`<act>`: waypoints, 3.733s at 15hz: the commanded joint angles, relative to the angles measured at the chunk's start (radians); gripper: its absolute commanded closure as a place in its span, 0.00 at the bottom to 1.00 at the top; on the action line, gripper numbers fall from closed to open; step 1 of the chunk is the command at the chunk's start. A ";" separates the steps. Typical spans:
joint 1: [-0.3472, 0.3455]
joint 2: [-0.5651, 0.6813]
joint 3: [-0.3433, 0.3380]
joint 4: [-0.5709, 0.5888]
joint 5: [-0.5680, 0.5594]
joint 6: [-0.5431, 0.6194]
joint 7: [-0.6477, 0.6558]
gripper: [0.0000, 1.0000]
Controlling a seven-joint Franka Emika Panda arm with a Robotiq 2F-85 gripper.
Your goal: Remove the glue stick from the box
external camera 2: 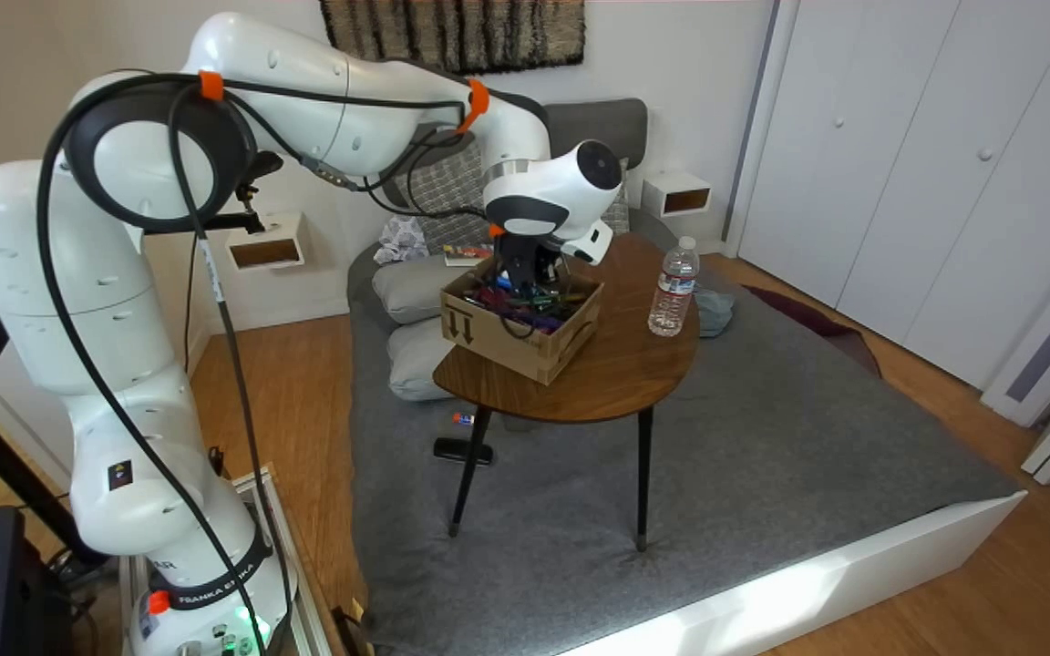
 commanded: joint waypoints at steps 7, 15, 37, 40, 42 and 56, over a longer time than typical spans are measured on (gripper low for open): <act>-0.017 -0.070 -0.006 0.029 0.021 -0.033 0.035 0.92; -0.091 -0.109 -0.081 0.050 0.239 -0.101 0.141 0.92; -0.163 0.137 -0.158 0.011 0.630 0.121 0.627 0.92; -0.157 0.168 -0.158 0.015 0.618 0.136 0.679 0.92; -0.154 0.181 -0.157 0.014 0.609 0.135 0.708 0.92; -0.133 0.215 -0.149 0.007 0.584 0.137 0.769 0.51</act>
